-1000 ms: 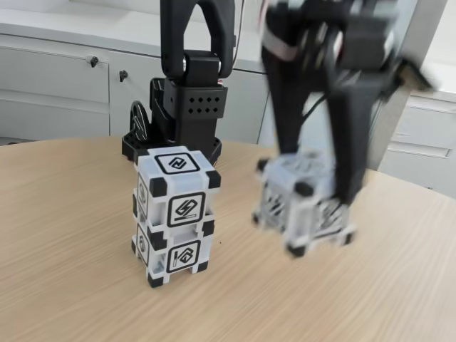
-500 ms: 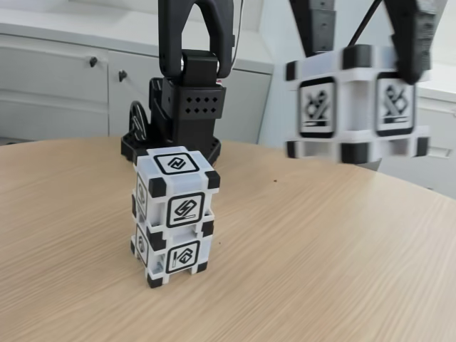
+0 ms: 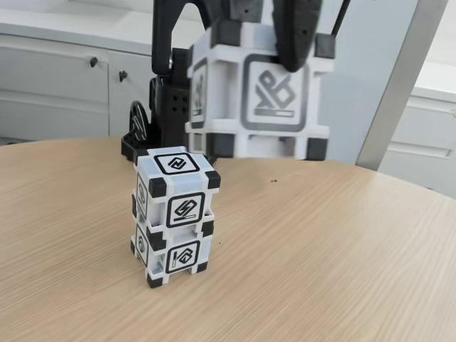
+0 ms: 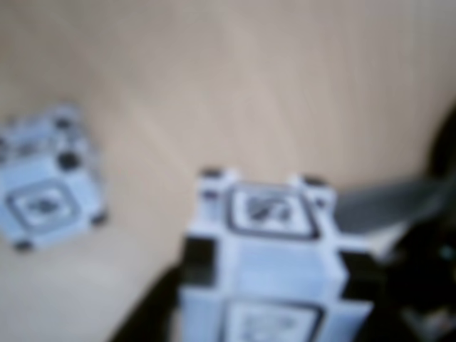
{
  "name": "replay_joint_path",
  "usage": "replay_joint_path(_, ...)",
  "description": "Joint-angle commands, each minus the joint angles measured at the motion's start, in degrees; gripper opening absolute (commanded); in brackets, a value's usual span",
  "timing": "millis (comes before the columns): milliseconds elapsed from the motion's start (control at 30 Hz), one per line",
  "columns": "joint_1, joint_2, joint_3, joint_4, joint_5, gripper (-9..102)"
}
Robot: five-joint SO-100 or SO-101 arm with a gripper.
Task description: Stack cubes from left to right.
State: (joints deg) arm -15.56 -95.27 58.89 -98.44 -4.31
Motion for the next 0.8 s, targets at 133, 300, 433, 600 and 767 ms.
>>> replay_joint_path(133, -0.88, -4.31, -0.70, -0.79, -0.88, 13)
replay_joint_path(300, -0.79, -14.06, 7.38, -0.79, -0.35, 13)
replay_joint_path(433, -0.70, -23.64, 15.12, -0.79, -0.26, 14)
replay_joint_path(600, -0.70, -26.89, 22.24, -0.70, -2.02, 14)
replay_joint_path(767, -0.79, -26.81, 26.28, -0.70, -3.52, 13)
